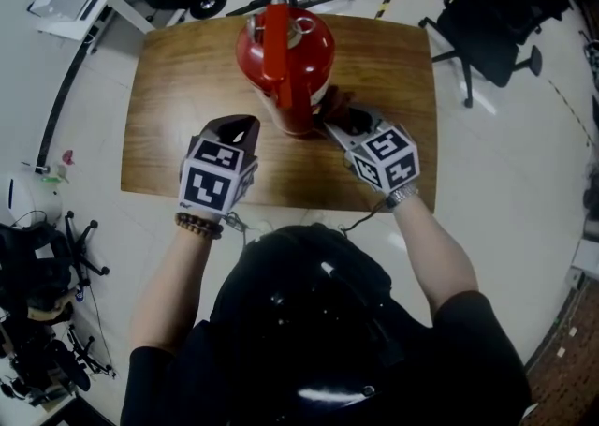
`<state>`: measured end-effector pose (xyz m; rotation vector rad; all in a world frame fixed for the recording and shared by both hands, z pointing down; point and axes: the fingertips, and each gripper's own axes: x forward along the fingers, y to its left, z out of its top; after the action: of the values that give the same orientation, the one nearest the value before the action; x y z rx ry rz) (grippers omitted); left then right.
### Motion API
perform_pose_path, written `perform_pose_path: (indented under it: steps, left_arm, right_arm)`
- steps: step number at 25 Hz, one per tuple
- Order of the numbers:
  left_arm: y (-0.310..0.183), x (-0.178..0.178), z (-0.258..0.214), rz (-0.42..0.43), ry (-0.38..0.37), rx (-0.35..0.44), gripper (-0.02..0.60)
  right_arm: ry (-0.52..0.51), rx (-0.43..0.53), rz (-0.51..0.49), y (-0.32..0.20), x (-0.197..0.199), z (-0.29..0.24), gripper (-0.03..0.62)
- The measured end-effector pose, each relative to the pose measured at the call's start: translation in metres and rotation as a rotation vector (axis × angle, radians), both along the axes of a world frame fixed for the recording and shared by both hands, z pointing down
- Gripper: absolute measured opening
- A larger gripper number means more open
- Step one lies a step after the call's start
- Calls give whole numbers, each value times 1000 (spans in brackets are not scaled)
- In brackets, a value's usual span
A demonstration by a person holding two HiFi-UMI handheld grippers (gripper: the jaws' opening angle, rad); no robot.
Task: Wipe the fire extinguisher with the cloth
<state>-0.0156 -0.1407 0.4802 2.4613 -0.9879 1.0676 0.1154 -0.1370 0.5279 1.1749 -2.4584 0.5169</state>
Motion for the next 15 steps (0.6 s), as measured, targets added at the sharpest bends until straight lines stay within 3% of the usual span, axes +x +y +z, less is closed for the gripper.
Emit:
perform_pose_path:
  steps: [15]
  left_arm:
    - [6, -3, 13, -17, -19, -29, 0]
  right_arm:
    - [116, -172, 30, -4, 2, 88, 137]
